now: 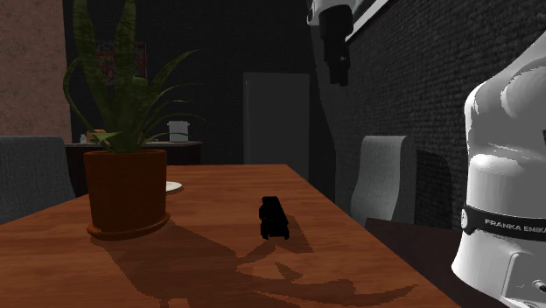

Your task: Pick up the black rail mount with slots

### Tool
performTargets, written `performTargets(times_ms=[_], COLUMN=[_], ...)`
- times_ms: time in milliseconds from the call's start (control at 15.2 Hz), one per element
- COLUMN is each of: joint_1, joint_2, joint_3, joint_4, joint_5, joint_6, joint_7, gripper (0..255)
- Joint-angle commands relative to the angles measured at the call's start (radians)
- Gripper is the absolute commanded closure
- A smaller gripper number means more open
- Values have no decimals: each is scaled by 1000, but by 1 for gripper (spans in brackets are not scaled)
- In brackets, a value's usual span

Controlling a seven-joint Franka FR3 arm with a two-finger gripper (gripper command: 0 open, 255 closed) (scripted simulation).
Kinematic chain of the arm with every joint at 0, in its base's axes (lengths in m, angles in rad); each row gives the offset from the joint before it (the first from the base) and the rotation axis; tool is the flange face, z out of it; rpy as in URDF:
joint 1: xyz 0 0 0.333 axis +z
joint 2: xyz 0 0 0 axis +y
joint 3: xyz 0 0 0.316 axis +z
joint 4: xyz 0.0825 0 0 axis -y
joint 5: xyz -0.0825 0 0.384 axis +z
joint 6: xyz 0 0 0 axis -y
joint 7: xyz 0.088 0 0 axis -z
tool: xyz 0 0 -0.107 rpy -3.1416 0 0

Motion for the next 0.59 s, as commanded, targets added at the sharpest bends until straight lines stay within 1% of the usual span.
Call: performTargets(times_ms=[0, 264, 528], joint_1=[0, -24, -46], joint_2=[0, 43, 119], joint_3=[0, 33, 68], joint_4=[0, -95, -166], joint_5=[0, 44, 84], joint_6=[0, 150, 312], joint_7=[0, 142, 281], gripper=[0, 0, 0])
